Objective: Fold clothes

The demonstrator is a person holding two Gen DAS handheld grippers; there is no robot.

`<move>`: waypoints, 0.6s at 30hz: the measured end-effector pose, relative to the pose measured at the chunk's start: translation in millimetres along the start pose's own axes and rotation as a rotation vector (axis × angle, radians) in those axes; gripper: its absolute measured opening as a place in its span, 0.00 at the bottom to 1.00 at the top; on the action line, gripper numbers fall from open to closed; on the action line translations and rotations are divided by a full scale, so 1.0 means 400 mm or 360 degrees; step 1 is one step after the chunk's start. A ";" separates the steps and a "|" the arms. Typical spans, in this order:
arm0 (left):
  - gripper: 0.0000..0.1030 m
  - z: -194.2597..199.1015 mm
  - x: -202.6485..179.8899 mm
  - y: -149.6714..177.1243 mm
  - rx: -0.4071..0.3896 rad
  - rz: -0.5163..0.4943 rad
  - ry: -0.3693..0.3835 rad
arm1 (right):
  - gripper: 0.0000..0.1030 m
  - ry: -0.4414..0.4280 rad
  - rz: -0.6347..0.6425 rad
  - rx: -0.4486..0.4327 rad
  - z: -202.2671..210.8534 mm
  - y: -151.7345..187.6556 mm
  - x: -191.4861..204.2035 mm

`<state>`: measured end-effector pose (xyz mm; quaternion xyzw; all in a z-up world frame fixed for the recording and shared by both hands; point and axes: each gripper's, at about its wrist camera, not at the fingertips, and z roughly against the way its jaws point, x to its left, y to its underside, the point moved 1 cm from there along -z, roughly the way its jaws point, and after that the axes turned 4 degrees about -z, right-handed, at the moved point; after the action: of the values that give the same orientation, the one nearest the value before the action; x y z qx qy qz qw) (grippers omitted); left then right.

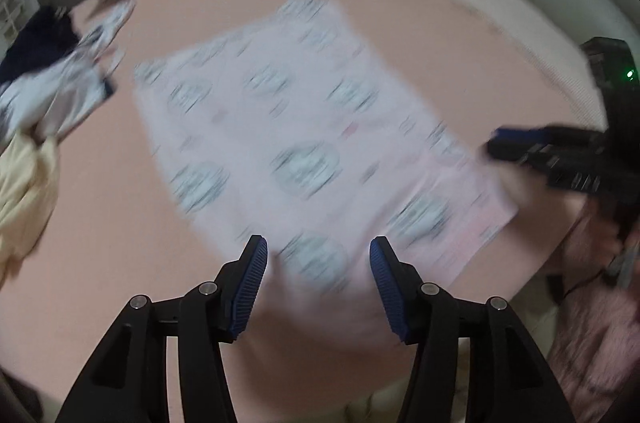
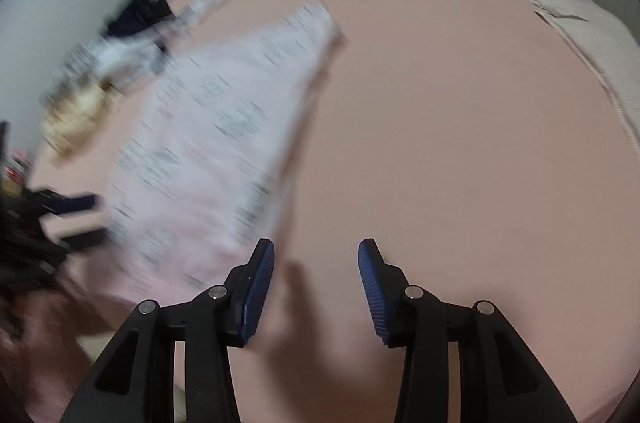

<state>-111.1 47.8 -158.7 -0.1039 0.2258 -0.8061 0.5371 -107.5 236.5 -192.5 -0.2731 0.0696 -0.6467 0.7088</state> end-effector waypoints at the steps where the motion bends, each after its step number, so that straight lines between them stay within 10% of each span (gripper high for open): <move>1: 0.50 -0.020 -0.020 -0.010 0.0013 -0.0007 0.0020 | 0.43 -0.0038 0.0040 -0.0008 -0.016 -0.003 0.033; 4: 0.50 -0.106 -0.074 0.003 0.0210 -0.0075 -0.0116 | 0.43 -0.0016 0.0034 0.0011 -0.022 0.012 0.034; 13: 0.50 0.013 0.059 0.049 0.0007 0.0578 -0.0019 | 0.42 0.0120 -0.0087 0.0032 0.026 0.065 -0.049; 18: 0.50 -0.042 0.065 0.056 0.0091 0.0622 -0.0018 | 0.44 0.0071 -0.0116 0.0025 0.017 0.064 -0.024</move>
<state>-110.2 21.1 -185.9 -0.0472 0.2157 -0.6919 0.6874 -83.3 248.1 -201.6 -0.2555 0.0703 -0.6785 0.6851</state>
